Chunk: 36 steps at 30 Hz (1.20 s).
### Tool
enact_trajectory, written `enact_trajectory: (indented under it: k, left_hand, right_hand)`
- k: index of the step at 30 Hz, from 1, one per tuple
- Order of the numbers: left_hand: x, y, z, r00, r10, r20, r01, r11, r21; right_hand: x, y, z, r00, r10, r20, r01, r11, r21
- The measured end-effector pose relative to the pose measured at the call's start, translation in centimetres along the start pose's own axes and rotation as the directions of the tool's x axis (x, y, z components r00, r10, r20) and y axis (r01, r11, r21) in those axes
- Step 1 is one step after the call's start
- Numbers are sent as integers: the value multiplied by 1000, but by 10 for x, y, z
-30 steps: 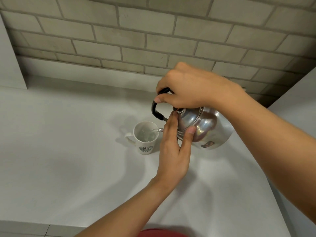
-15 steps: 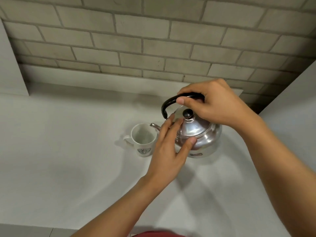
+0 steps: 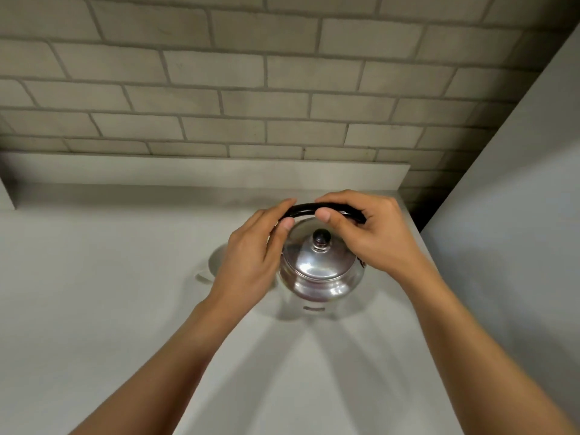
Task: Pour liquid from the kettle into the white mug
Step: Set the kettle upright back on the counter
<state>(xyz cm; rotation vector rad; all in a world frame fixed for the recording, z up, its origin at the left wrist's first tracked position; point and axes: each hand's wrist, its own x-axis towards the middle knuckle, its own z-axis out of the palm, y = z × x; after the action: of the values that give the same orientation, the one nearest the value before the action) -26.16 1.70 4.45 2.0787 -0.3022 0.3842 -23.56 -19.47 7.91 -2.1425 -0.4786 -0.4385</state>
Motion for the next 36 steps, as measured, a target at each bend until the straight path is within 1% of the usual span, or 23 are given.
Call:
enact_trajectory:
  k: [4, 9, 12, 16, 18, 20, 24, 28, 30, 34, 36]
  left_hand:
    - [10, 4, 0, 999, 6, 46, -7, 999, 34]
    - [36, -1, 4, 996, 73, 59, -79, 992, 103]
    - [61, -14, 6, 993, 115, 33, -118, 986, 118]
    - [97, -36, 10, 995, 97, 31, -99, 993, 70]
    - [113, -48, 12, 991, 128, 27, -130, 986, 107]
    - [130, -60, 16, 990, 141, 23, -143, 978, 150]
    - [159, -85, 28, 996, 74, 52, -79, 992, 97]
    - [185, -118, 43, 997, 3, 81, -11, 995, 102]
    - [192, -130, 47, 996, -13, 89, 3, 995, 102]
    - [199, -146, 49, 993, -60, 105, 56, 998, 41]
    - [204, -155, 52, 992, -58, 110, 55, 998, 31]
  right_hand:
    - [-1, 13, 2, 1000, 22, -13, -22, 999, 42]
    - [19, 25, 1, 999, 37, 18, -38, 997, 70]
    - [39, 41, 1, 999, 16, 45, -17, 1000, 12]
    - [62, 76, 8, 993, 57, 100, -47, 993, -106]
    - [72, 94, 15, 990, 81, 116, -61, 985, -164]
    - [84, 110, 22, 984, 117, 135, -91, 978, -186]
    - [109, 136, 40, 966, 191, 174, -154, 966, -205]
    - [133, 165, 59, 933, 291, 210, -253, 949, -188]
    - [140, 175, 66, 923, 305, 235, -271, 948, -169]
    - [149, 185, 75, 914, 305, 268, -280, 952, -126]
    - [155, 194, 79, 915, 298, 272, -280, 954, -106]
